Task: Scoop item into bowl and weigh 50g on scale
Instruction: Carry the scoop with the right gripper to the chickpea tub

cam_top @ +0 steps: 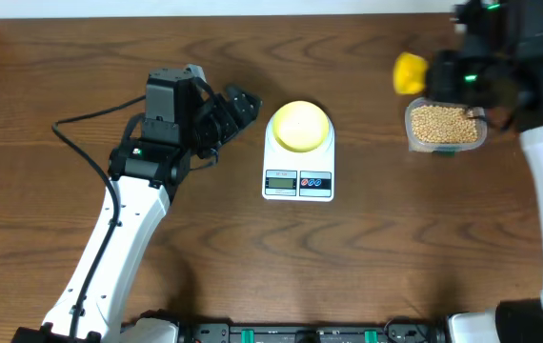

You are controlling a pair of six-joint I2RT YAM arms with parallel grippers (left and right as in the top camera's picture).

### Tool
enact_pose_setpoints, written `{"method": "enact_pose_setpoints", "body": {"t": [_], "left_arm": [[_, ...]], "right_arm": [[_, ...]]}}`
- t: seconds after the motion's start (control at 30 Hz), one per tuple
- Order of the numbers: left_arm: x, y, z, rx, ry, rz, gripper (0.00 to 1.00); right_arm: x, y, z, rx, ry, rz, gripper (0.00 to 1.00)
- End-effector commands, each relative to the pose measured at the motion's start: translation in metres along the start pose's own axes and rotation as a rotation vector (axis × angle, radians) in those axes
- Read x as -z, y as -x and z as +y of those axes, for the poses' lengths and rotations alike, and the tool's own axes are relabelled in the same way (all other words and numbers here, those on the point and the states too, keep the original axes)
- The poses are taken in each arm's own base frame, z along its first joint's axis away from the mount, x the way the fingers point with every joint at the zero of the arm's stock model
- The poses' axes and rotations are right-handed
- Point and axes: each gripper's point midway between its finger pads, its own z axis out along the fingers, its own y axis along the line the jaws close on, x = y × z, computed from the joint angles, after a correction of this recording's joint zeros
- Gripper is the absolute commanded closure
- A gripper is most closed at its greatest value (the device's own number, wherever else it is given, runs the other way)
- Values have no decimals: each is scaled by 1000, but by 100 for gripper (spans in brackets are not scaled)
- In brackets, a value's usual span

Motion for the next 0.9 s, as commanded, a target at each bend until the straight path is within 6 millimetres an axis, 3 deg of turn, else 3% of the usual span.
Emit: {"method": "enact_pose_setpoints", "body": {"t": [0.0,0.1,0.2,0.3,0.53,0.87], "left_arm": [[5,1,-1,-169,6,-5,0],[5,-3,4,-222,23,15,2],[5,-6,6,-216,33,27,2],[5,-7,7,-214,36,30,2],[5,-10,10,-208,47,43,2],[5,-10,10,-208,48,43,2]], "right_arm": [[-11,4,-49,-8,-128,72,99],[-31,1,-89,-55,-220,146,99],[-68,-7,-127,-100,-254,247,99],[-88,-15,-146,-125,-265,307,99],[-129,-29,-161,-87,-193,408,99],[-160,-38,-169,-3,-171,457,99]]}}
